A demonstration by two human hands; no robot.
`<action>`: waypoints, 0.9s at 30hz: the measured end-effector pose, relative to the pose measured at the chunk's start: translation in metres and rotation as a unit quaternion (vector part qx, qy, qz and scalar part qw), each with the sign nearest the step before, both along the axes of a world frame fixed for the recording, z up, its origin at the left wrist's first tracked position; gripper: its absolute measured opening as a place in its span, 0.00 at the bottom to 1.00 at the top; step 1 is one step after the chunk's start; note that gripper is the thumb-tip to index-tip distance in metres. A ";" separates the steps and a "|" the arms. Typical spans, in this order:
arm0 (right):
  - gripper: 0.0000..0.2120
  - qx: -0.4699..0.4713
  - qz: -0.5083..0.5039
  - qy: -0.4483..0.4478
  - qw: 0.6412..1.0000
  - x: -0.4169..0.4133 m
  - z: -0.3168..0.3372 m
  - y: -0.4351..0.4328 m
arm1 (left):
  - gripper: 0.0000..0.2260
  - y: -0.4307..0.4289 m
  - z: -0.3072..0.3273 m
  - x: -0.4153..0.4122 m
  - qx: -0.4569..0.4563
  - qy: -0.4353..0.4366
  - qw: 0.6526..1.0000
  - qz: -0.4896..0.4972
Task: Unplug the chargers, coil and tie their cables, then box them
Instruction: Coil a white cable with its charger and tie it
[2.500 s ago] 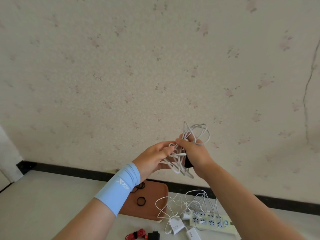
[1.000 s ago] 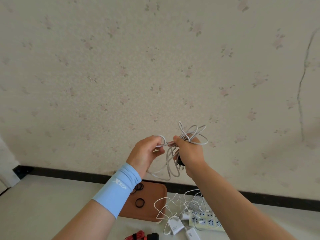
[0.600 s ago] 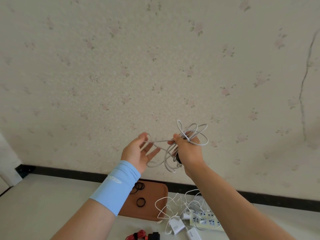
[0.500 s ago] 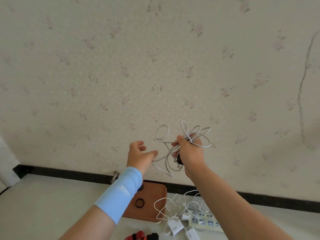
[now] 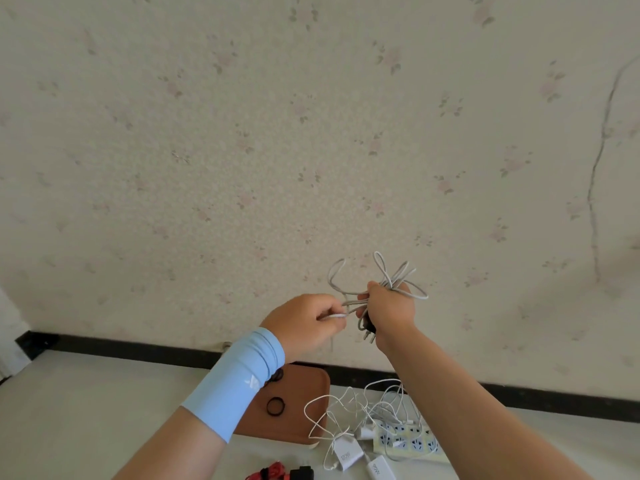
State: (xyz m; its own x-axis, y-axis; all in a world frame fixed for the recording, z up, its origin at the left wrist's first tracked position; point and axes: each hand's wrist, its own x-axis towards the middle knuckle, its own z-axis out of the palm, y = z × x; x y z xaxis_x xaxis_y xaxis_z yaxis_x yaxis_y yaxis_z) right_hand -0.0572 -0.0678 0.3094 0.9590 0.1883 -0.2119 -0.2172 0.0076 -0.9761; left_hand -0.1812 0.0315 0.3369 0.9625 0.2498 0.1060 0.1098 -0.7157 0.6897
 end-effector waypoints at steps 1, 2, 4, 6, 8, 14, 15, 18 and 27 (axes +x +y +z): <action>0.09 -0.009 0.005 -0.001 1.000 0.001 -0.001 0.000 | 0.07 0.000 0.002 -0.002 0.014 0.051 0.999 -0.001; 0.09 -0.019 0.009 0.000 1.000 0.002 -0.002 0.001 | 0.09 0.000 0.002 -0.004 0.010 0.082 0.996 -0.010; 0.07 -0.028 0.011 0.006 1.000 0.005 -0.002 0.000 | 0.13 0.003 0.006 -0.010 -0.077 0.069 0.994 -0.031; 0.05 -0.010 -0.002 0.016 1.000 0.012 -0.001 -0.002 | 0.16 0.007 0.008 -0.017 -0.264 -0.049 0.962 -0.049; 0.07 -0.010 -0.009 0.025 1.000 0.019 0.001 -0.005 | 0.14 0.014 0.011 -0.020 -0.511 -0.149 0.846 -0.020; 0.06 0.056 0.009 0.055 0.997 0.016 0.000 0.000 | 0.15 0.028 0.008 -0.031 -0.442 0.053 0.892 -0.078; 0.05 0.064 0.007 0.069 0.996 0.016 0.000 -0.001 | 0.14 0.031 0.009 -0.032 -0.453 0.049 0.885 -0.092; 0.04 0.075 -0.009 0.084 0.994 0.021 0.000 -0.005 | 0.14 0.044 0.012 -0.038 -0.399 0.065 0.910 -0.094; 0.10 0.160 0.001 0.145 0.976 0.017 0.003 -0.006 | 0.05 0.038 -0.002 -0.029 0.011 0.121 0.993 0.007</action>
